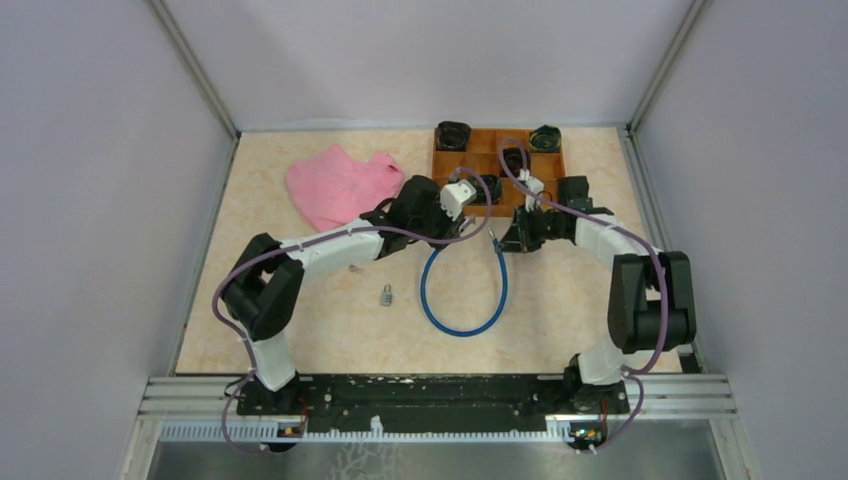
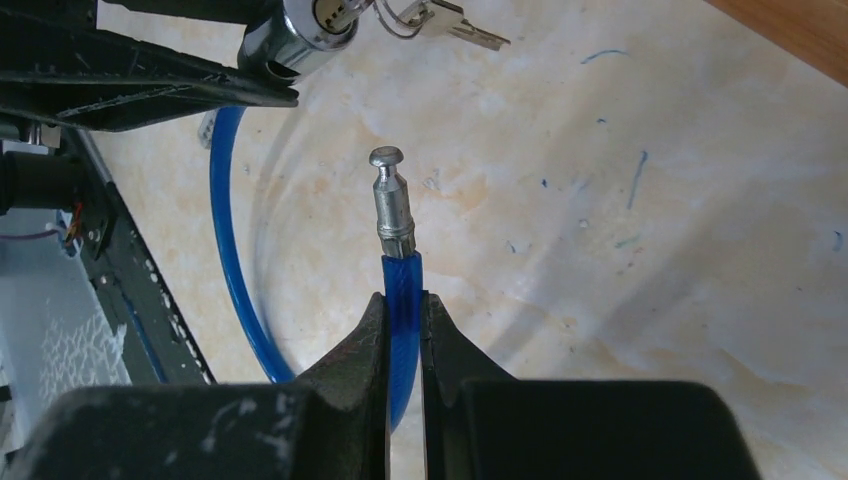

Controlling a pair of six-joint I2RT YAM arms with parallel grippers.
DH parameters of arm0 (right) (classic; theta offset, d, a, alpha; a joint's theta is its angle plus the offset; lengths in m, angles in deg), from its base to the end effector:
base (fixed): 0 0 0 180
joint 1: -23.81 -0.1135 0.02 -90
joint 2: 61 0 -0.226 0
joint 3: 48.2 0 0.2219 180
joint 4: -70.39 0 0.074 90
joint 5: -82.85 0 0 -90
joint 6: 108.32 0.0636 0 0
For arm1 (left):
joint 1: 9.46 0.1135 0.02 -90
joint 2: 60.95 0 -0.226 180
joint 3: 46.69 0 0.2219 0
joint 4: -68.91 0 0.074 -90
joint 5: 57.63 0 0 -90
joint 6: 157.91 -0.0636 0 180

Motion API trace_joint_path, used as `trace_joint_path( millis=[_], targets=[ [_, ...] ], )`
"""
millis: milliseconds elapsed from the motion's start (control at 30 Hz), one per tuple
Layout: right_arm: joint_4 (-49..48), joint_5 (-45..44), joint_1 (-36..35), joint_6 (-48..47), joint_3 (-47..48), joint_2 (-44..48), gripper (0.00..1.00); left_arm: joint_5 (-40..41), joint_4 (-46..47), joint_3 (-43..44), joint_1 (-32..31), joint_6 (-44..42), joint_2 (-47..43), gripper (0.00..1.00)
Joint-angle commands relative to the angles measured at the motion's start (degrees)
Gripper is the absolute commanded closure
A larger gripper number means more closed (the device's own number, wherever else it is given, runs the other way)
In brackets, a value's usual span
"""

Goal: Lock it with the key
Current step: Lock the lock.

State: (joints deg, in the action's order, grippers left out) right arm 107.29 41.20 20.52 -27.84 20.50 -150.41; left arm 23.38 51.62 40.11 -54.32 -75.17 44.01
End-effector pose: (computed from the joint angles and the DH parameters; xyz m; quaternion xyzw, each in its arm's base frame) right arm 0.2843 0.0639 0.1628 -0.2112 0.8579 0.3789 0.2754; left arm 0.2770 -0.2896 0.1833 0.4215 0.7802 -0.2132 0.4100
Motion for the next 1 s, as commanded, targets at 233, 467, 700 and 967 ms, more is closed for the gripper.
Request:
trace_joint_path(
  millis=[233,467,700,967],
  targets=[
    [-4.50,10.04,-5.20,1.44,4.46,-2.06,1.00,0.70,3.15,0.42,0.16,0.68,-2.53,1.00],
    [-4.17,9.23,-7.74,1.65,6.32,-4.52,1.00,0.52,3.75,0.27,0.05,0.97,-2.24,1.00],
    [-4.03,8.09,-9.04,1.87,7.36,-6.98,1.00,0.35,4.05,-0.09,-0.31,0.46,-2.49,1.00],
    [-3.61,6.51,-9.43,2.41,8.22,-8.15,1.00,0.35,4.08,-0.51,-1.05,-0.38,-2.49,1.00]
  ],
)
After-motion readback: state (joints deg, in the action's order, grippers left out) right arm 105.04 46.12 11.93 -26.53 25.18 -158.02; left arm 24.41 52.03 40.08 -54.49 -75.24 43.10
